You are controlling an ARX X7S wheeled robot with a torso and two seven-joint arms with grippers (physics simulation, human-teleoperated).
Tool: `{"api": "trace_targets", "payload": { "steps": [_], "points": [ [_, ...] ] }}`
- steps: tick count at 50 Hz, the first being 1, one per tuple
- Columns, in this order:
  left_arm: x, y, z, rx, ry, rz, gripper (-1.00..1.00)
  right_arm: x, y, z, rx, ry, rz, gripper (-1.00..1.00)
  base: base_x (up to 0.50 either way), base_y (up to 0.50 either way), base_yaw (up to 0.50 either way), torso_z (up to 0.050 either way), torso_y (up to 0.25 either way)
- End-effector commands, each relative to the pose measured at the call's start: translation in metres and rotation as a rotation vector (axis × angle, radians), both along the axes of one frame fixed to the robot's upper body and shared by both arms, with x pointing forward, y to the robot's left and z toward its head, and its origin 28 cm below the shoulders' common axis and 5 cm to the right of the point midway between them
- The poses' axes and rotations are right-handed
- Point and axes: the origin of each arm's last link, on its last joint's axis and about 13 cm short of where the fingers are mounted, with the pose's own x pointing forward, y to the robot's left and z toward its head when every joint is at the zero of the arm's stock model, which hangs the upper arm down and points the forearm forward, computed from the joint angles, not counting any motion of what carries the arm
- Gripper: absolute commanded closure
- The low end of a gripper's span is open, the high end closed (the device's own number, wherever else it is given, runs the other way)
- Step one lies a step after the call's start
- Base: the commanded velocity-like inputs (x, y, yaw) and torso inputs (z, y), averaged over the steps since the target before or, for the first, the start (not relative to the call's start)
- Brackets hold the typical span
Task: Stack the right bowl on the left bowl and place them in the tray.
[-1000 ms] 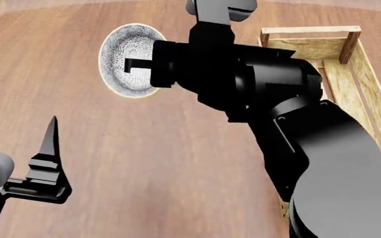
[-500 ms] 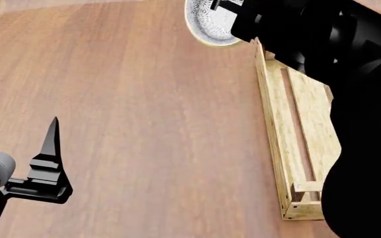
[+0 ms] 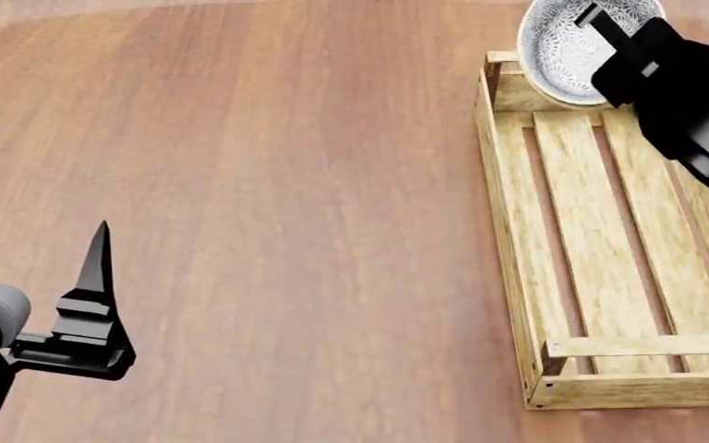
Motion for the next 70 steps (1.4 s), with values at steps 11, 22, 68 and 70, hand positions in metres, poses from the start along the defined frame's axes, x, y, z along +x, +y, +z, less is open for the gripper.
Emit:
{"api": "trace_targets", "payload": {
  "steps": [11,22,68,70],
  "points": [
    [0.003,0.003,-0.001,-0.026,-0.013,0.0,-1.0,-0.007,-0.026,-0.02,0.227,0.044,-0.126,1.0,0.0,0.0,0.0,0.001,0.001],
    [0.003,0.003,-0.003,-0.029,-0.011,0.0,-1.0,-0.01,-0.03,-0.019,0.374,0.09,-0.159,1.0,0.0,0.0,0.0,0.0,0.001],
    [0.004,0.004,-0.006,-0.034,-0.003,0.009,-1.0,-0.007,-0.016,-0.004,0.356,0.307,-0.252,1.0,0.0,0.0,0.0,0.0,0.001],
    [0.004,0.005,-0.006,-0.035,-0.002,0.01,-1.0,-0.007,-0.014,-0.004,0.352,0.311,-0.242,1.0,0.0,0.0,0.0,0.0,0.005]
  ]
}}
